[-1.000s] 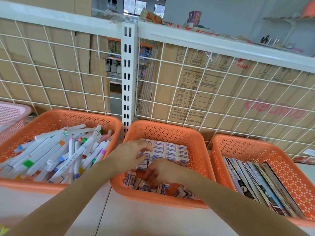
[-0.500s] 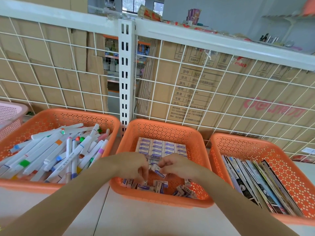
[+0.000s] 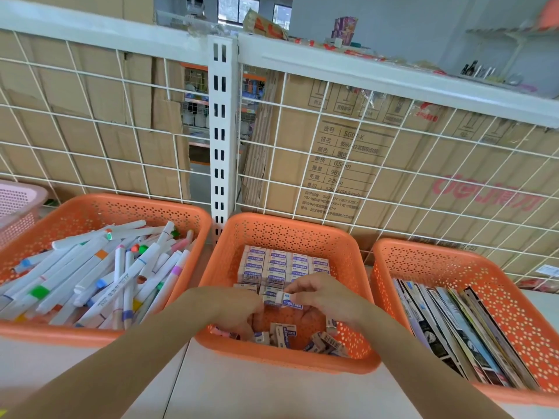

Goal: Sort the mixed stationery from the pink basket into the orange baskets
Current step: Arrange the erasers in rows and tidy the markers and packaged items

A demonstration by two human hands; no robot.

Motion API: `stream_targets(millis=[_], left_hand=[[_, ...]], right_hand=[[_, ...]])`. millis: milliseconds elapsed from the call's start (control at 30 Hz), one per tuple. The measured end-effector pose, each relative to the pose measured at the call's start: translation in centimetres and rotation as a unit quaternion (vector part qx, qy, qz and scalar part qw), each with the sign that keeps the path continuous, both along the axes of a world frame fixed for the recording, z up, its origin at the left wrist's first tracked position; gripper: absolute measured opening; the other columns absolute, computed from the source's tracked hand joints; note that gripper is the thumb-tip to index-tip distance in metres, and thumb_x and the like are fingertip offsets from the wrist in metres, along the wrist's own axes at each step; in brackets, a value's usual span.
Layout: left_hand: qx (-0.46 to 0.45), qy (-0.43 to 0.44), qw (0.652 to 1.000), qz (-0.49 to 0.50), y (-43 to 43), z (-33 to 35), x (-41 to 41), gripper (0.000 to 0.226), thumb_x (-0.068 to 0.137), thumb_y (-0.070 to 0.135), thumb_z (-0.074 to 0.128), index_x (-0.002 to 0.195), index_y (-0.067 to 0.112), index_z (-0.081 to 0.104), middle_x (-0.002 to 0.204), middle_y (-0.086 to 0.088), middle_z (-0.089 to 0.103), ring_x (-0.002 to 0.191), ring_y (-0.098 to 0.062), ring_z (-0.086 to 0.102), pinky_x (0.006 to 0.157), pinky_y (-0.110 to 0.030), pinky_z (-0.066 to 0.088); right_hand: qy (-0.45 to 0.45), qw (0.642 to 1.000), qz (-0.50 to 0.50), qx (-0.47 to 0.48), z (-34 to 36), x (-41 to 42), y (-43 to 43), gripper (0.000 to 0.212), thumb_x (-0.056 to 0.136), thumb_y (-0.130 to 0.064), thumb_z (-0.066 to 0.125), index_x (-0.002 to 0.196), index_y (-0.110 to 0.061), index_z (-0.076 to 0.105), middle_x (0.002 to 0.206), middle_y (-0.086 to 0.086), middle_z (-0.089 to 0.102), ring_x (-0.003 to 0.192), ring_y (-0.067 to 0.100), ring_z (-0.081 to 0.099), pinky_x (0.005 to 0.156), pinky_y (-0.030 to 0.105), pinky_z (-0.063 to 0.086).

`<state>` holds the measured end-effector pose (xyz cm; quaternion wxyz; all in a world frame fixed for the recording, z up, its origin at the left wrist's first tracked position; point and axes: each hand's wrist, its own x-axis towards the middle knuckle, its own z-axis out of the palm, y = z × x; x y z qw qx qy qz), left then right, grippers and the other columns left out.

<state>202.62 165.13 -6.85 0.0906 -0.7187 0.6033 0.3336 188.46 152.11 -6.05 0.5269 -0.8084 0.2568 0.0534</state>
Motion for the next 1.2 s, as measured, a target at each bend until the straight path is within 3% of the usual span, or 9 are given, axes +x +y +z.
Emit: stream_targets(millis=[67, 167, 333, 433, 533, 667, 967, 1067, 1200], left_hand=[[0.011, 0.016, 1.0, -0.004, 0.0, -0.1, -0.1, 0.025, 0.088, 0.026, 0.059, 0.11, 0.014, 0.063, 0.103, -0.014, 0.068, 0.09, -0.028, 0.062, 0.062, -0.026, 0.041], [-0.001, 0.046, 0.999, 0.013, 0.0, 0.1, -0.1, 0.023, 0.088, 0.026, 0.061, 0.106, 0.013, 0.064, 0.1, -0.015, 0.068, 0.086, -0.027, 0.063, 0.062, -0.027, 0.042], [-0.11, 0.046, 0.989, 0.09, 0.2, 0.8, 0.1, 0.017, 0.09, 0.02, 0.059, 0.106, 0.013, 0.06, 0.096, -0.001, 0.061, 0.079, -0.009, 0.053, 0.058, -0.015, 0.037], [-0.173, 0.125, 0.967, 0.139, 0.2, 1.3, 0.6, 0.006, 0.091, 0.015, 0.058, 0.095, 0.018, 0.06, 0.093, -0.001, 0.064, 0.065, -0.008, 0.06, 0.059, -0.019, 0.049], [-0.22, 0.22, 0.937, 0.159, 0.1, 1.8, 0.5, 0.011, 0.089, 0.015, 0.061, 0.091, 0.024, 0.055, 0.087, 0.0, 0.064, 0.059, -0.009, 0.061, 0.058, -0.025, 0.051], [-0.281, 0.291, 0.896, 0.184, -0.3, 1.9, -0.1, 0.021, 0.084, 0.016, 0.068, 0.091, 0.024, 0.05, 0.077, 0.003, 0.064, 0.063, -0.005, 0.057, 0.062, -0.018, 0.047], [-0.376, 0.376, 0.783, 0.321, -0.8, 1.7, -1.4, 0.017, 0.079, 0.013, 0.072, 0.078, 0.005, 0.057, 0.057, -0.002, 0.058, 0.049, -0.006, 0.055, 0.053, -0.017, 0.048], [-0.378, 0.401, 0.764, 0.336, -1.0, 1.5, -1.7, 0.016, 0.079, 0.017, 0.071, 0.078, 0.003, 0.063, 0.062, -0.006, 0.06, 0.056, -0.01, 0.055, 0.056, -0.02, 0.051], [-0.416, 0.389, 0.757, 0.319, -1.1, 1.7, -2.1, 0.012, 0.079, 0.018, 0.072, 0.081, 0.009, 0.065, 0.073, -0.001, 0.062, 0.062, -0.003, 0.056, 0.061, -0.015, 0.048]], right_hand=[[-0.003, 1.0, 0.004, -0.01, 0.0, 0.0, 0.0, 0.021, 0.093, -0.004, 0.054, 0.111, -0.003, 0.063, 0.11, 0.014, 0.064, 0.085, 0.02, 0.063, 0.071, 0.027, 0.056], [-0.008, 1.0, 0.007, -0.011, 0.0, 0.0, -0.2, 0.018, 0.092, -0.006, 0.055, 0.108, -0.007, 0.065, 0.112, 0.013, 0.064, 0.09, 0.026, 0.065, 0.076, 0.032, 0.057], [-0.047, 0.999, 0.003, -0.012, 0.5, -0.8, -0.4, 0.013, 0.089, -0.004, 0.06, 0.1, -0.007, 0.067, 0.075, -0.002, 0.067, 0.063, 0.008, 0.064, 0.061, 0.02, 0.054], [-0.065, 0.997, 0.014, -0.029, 1.0, -1.2, -0.6, 0.01, 0.086, -0.004, 0.064, 0.088, -0.012, 0.068, 0.058, -0.01, 0.065, 0.056, 0.003, 0.06, 0.054, 0.015, 0.047], [-0.072, 0.996, 0.031, -0.044, 1.3, -1.1, -0.4, 0.006, 0.085, -0.007, 0.066, 0.088, -0.012, 0.069, 0.062, -0.009, 0.066, 0.057, 0.002, 0.059, 0.053, 0.015, 0.045], [-0.093, 0.995, 0.033, -0.023, 1.9, -0.7, 0.0, 0.008, 0.085, -0.01, 0.068, 0.091, -0.015, 0.068, 0.079, 0.006, 0.066, 0.06, 0.002, 0.058, 0.056, 0.016, 0.047], [-0.108, 0.991, -0.037, 0.075, 3.0, -1.0, 0.6, 0.012, 0.085, -0.008, 0.066, 0.097, -0.005, 0.067, 0.07, 0.004, 0.063, 0.056, 0.005, 0.06, 0.057, 0.016, 0.052], [-0.108, 0.987, -0.072, 0.091, 3.1, -1.0, 0.6, 0.012, 0.084, -0.009, 0.068, 0.094, -0.003, 0.068, 0.071, 0.003, 0.066, 0.058, 0.005, 0.061, 0.057, 0.016, 0.052], [-0.125, 0.977, -0.128, 0.113, 2.9, -1.1, 0.5, 0.012, 0.083, -0.012, 0.069, 0.09, -0.002, 0.069, 0.073, 0.004, 0.069, 0.062, 0.007, 0.064, 0.058, 0.017, 0.052]])
